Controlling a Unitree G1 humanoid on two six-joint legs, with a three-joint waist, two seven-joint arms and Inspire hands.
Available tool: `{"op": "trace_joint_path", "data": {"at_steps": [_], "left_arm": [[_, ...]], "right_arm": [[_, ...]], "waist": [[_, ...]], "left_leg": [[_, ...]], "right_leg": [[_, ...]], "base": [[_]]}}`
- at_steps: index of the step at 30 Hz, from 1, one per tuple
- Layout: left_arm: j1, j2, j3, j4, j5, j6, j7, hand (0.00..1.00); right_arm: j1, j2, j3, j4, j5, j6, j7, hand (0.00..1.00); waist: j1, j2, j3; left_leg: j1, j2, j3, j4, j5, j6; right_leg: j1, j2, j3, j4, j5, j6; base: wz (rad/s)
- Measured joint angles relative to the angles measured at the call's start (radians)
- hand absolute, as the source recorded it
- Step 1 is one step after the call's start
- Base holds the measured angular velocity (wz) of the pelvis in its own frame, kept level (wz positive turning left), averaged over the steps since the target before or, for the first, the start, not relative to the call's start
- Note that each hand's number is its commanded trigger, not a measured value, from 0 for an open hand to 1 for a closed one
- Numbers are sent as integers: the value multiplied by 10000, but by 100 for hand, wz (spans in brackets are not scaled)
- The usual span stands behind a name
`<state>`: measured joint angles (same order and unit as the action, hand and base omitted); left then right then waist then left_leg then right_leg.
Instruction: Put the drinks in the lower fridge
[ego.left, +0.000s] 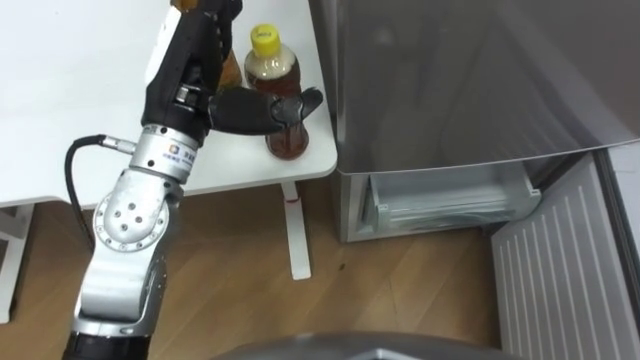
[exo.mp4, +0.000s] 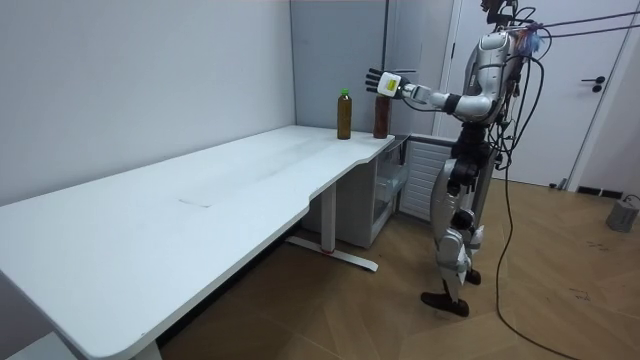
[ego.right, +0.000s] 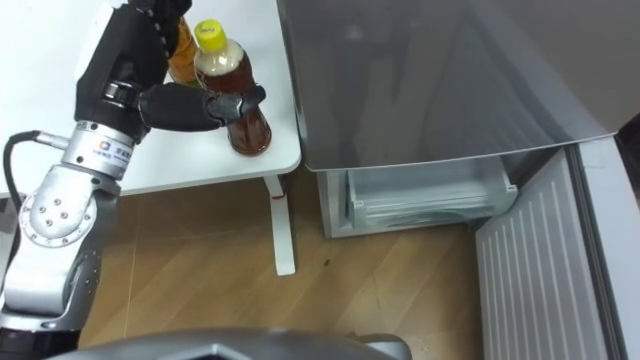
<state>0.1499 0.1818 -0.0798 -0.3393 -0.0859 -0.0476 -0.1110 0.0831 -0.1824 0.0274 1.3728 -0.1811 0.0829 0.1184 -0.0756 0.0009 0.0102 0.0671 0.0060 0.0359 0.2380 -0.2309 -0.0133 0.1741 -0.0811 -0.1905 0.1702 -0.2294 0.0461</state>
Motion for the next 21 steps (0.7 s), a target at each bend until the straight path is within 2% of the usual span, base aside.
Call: {"op": "trace_joint_path", "data": {"at_steps": [10,21], "left_arm": [[194,-1,-5,253,-2,63,-176,0],[392,-1,-9,452,-2,337,-527,0]], "right_arm": [[-14,-13,-2,5,5,15,50,0],[-30,-13,2,-23,9,48,62,0]], "waist": [[2,-17,0],[7,-118,-20]], "left_leg": [[-2,2,10,-13,0,0],[70,2,23,1,2,0]], "right_leg": [[-6,0,12,0,0,0],[8,0,26,0,0,0]], "base": [[0],[0]]}}
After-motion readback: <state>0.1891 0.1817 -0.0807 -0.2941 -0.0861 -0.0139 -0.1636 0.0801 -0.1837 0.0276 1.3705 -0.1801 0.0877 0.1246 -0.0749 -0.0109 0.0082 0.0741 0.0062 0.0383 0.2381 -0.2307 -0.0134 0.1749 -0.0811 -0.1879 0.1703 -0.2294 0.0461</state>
